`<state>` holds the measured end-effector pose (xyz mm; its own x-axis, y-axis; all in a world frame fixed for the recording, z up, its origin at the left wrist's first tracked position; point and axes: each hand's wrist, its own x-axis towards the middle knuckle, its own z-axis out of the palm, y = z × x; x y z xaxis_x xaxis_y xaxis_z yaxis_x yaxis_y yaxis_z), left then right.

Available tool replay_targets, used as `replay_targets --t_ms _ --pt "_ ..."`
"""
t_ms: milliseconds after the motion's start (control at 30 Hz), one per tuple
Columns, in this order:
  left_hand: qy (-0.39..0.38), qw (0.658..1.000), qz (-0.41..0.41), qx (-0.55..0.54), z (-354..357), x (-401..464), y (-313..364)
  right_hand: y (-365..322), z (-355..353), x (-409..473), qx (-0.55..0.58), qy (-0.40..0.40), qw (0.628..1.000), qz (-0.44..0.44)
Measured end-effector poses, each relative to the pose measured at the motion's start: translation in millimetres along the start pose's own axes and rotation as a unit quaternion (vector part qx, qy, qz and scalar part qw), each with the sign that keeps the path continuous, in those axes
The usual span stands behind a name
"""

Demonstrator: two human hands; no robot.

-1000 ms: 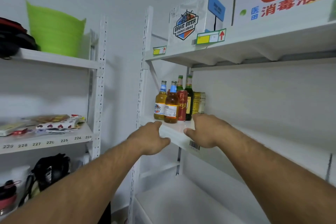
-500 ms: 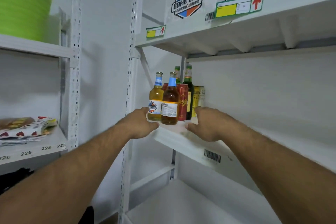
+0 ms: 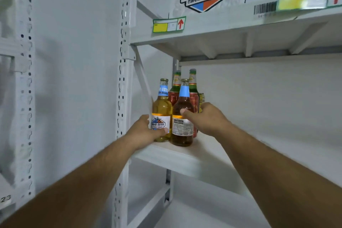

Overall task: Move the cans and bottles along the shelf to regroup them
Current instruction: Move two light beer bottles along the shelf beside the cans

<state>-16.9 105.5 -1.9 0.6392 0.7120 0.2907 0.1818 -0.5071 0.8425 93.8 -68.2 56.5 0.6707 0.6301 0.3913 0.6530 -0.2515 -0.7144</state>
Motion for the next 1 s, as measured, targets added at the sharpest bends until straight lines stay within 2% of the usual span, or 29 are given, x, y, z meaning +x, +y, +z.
replay_targets --t_ms 167,700,1000 --pt "-0.037 0.996 0.06 -0.061 11.4 27.5 -11.1 -4.8 18.7 23.6 0.016 0.023 0.999 0.017" --pt "-0.041 0.991 0.049 -0.119 12.5 44.9 -21.8 4.5 42.8 46.2 0.045 0.092 0.994 0.046" --pt "-0.057 0.982 0.068 -0.166 11.4 33.2 -18.4 1.5 12.5 25.5 0.071 0.172 0.98 0.066"
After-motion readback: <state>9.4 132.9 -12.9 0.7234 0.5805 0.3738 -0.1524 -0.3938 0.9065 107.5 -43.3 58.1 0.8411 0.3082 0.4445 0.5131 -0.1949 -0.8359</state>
